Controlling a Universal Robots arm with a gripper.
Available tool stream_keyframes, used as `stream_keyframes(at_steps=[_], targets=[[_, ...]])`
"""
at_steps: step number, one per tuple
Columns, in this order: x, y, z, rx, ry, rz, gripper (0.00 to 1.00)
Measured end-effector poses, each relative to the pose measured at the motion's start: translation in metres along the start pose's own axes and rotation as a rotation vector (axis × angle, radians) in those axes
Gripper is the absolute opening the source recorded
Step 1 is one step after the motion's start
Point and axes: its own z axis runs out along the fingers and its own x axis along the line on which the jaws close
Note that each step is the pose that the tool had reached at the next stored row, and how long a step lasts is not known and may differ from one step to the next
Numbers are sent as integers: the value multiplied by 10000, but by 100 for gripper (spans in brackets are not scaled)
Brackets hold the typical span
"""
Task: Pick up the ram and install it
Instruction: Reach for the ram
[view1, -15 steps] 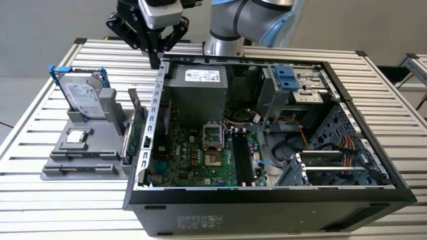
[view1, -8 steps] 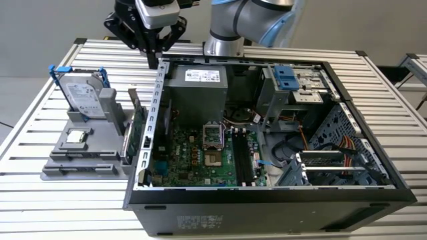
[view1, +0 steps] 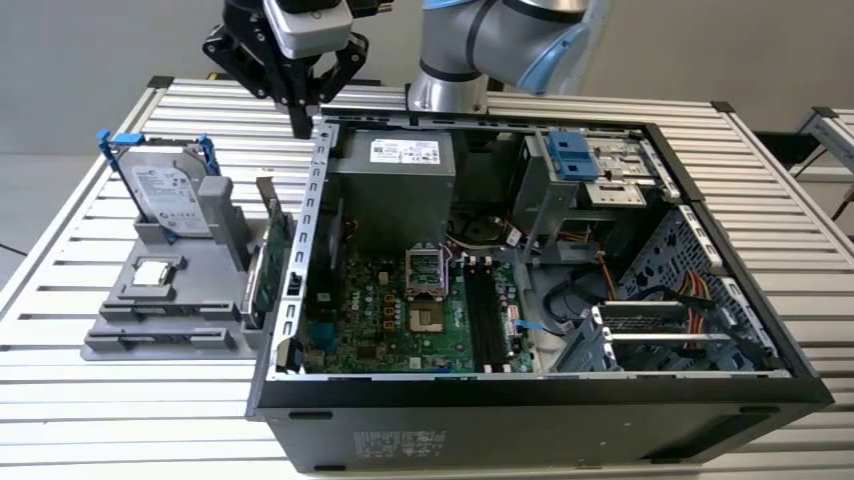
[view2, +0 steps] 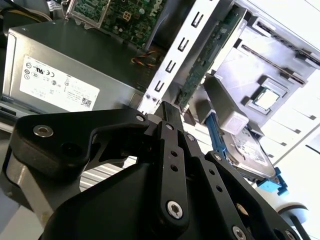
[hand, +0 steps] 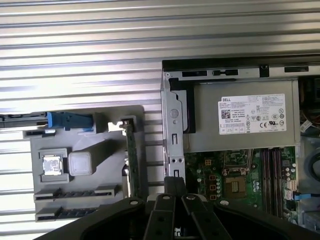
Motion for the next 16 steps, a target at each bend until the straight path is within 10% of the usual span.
stream_keyframes(at_steps=[16], targets=[[70,-5,4,-1,1,0,0]])
